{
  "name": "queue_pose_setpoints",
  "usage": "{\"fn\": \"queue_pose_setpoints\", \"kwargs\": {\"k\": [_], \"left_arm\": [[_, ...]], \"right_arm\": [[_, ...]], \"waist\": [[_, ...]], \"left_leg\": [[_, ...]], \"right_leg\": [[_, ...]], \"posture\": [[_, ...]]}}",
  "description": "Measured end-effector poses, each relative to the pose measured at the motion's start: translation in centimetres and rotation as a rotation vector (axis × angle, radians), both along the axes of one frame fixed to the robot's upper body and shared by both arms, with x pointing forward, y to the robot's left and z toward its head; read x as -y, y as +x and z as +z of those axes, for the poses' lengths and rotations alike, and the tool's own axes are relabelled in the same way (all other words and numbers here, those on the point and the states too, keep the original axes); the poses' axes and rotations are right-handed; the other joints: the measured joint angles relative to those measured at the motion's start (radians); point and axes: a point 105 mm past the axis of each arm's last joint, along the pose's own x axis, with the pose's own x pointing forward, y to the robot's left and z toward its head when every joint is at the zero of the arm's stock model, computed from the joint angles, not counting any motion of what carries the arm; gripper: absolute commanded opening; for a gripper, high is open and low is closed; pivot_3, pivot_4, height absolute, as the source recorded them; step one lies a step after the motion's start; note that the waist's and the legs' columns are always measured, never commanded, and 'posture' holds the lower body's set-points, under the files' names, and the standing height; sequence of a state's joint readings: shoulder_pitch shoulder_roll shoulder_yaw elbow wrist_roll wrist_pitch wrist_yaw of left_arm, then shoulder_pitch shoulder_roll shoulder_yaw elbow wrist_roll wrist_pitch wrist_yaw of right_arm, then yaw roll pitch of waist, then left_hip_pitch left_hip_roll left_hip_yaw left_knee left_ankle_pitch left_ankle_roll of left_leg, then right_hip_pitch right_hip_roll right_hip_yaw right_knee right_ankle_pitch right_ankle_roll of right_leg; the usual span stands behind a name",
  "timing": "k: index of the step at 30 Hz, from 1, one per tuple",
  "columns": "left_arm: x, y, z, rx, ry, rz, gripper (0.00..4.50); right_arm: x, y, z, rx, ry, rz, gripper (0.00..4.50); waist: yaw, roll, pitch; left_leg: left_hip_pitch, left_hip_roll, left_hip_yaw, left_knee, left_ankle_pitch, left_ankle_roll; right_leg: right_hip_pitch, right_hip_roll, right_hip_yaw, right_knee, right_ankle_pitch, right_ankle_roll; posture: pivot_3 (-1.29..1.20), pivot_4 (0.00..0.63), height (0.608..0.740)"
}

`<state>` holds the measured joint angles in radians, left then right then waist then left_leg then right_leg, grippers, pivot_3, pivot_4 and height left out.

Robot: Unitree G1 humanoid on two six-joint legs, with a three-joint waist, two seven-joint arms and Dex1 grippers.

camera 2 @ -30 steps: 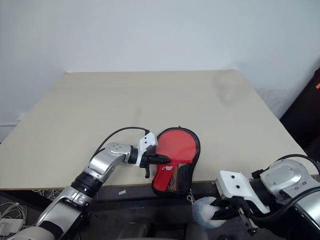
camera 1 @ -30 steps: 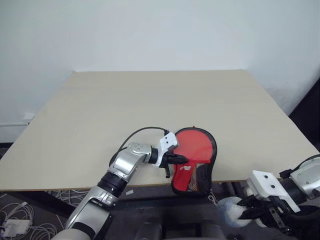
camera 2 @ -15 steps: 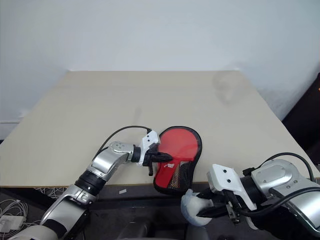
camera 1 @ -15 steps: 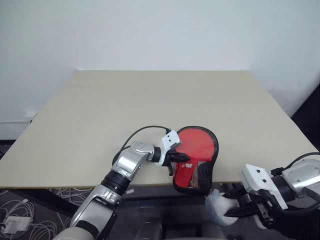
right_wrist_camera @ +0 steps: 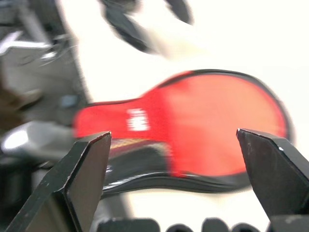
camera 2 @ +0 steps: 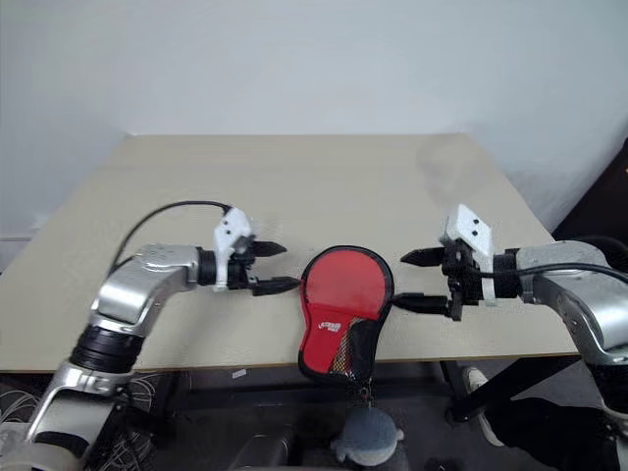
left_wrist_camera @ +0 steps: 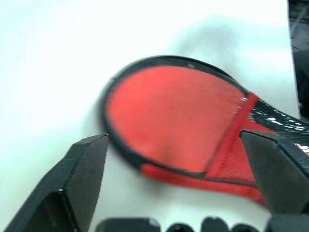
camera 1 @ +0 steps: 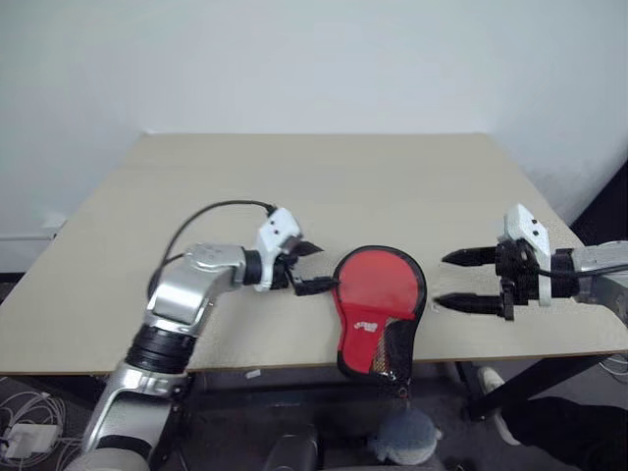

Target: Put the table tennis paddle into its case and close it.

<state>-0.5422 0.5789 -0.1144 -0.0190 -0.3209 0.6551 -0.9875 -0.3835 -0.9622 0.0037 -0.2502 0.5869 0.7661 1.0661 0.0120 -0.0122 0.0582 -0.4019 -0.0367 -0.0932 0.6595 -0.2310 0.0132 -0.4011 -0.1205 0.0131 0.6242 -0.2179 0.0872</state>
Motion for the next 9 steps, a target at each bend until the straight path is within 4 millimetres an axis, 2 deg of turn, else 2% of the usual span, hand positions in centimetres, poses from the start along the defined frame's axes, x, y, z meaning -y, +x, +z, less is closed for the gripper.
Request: {"fn": "queue_pose_setpoints", "kwargs": {"k": [4,9], "left_arm": [[-2.4,0.2,0.4,0.01,0.003,0.067,4.47],[-7.4,-0.4,-2.6,-0.068,0.033,0.268,4.47]], "right_arm": [[0.0,1.4,-0.4,0.02,0.01,-0.065,4.5],[0.1,3.6,-1.7,0.028,0.043,-0.204,4.5]], "waist": [[-0.001,0.001,0.0],[-0.012,0.001,0.0]], "left_leg": [[-0.006,0.0,0.001,0.002,0.001,0.0],[-0.006,0.001,0.002,0.003,0.001,0.001]], "right_leg": [[-0.006,0.001,0.001,0.001,0.001,0.0],[-0.006,0.002,0.001,0.003,0.002,-0.002]], "posture": [[0.0,0.0,0.698],[0.0,0.0,0.698]]}}
